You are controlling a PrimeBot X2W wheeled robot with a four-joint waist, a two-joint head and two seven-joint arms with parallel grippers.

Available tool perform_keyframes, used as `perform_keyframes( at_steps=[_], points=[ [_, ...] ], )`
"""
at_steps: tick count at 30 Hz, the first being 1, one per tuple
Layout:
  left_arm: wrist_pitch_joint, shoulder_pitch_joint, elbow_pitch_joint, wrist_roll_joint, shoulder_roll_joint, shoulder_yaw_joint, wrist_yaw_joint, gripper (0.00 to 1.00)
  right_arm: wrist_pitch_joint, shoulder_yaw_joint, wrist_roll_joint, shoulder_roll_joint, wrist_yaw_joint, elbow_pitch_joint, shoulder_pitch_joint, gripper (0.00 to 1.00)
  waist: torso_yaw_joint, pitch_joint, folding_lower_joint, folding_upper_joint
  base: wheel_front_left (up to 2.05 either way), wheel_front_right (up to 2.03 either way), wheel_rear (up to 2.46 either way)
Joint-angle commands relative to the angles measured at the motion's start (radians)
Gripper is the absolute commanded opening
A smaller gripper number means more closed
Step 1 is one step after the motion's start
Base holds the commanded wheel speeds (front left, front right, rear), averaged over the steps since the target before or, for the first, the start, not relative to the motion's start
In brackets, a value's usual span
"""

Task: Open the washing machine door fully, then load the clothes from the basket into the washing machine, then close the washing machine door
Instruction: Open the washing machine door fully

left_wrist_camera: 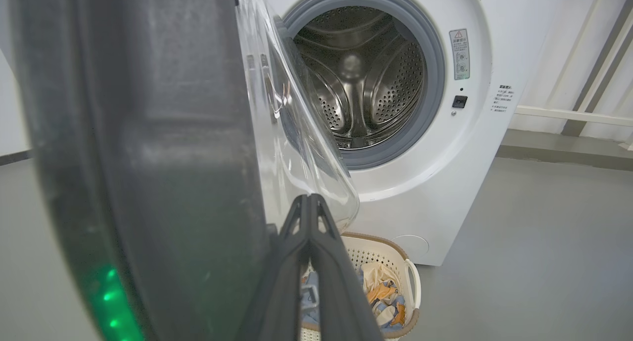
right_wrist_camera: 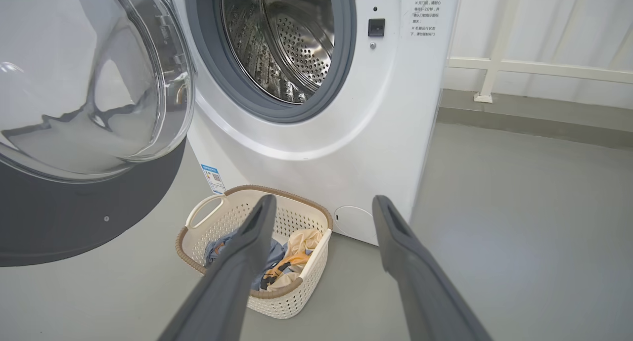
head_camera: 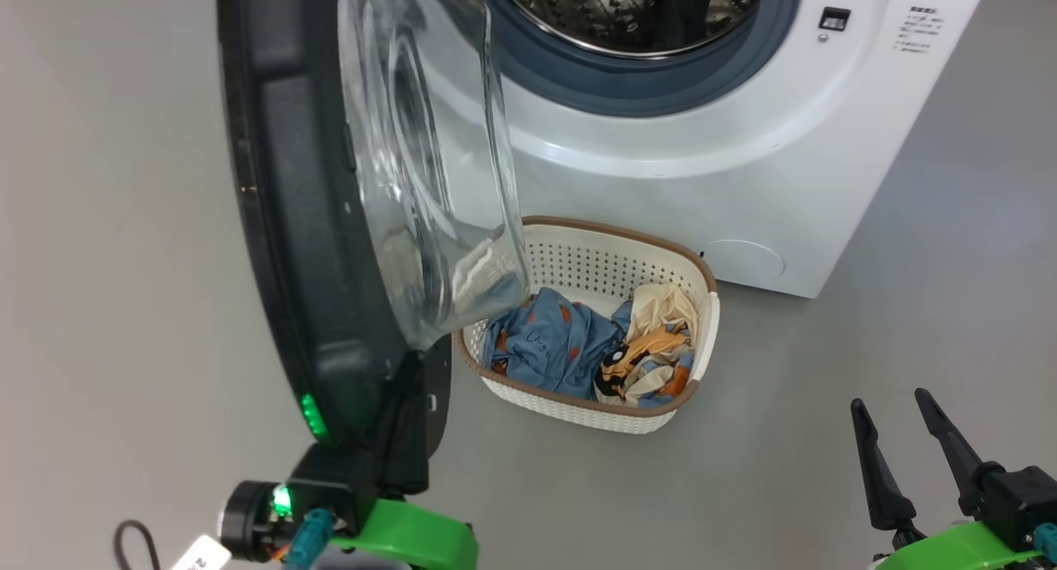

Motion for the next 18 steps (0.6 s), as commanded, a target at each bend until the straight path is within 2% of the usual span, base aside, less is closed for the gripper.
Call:
perform_keyframes(
  at_steps=[1, 10, 18],
  points=[
    [-0.014, -0.011, -0.015, 0.006, 0.043, 0.062, 0.024, 0.0, -0.004, 0.023, -0.001, -0.018, 0.002, -0.03, -0.038, 1.0, 0.014, 0.014, 0.0, 0.0, 0.0, 0.0, 0.0],
    [-0.019, 0.012, -0.003, 0.003, 0.089, 0.188, 0.045, 0.0, 0.004, 0.021, 0.005, -0.043, 0.002, -0.052, -0.063, 1.0, 0.021, 0.049, 0.0, 0.0, 0.0, 0.0, 0.0],
    [-0.021, 0.051, -0.003, 0.012, 0.122, 0.364, 0.037, 0.0, 0.011, 0.01, 0.01, -0.067, 0.002, -0.072, -0.08, 1.0, 0.014, 0.085, 0.0, 0.0, 0.0, 0.0, 0.0]
  ],
)
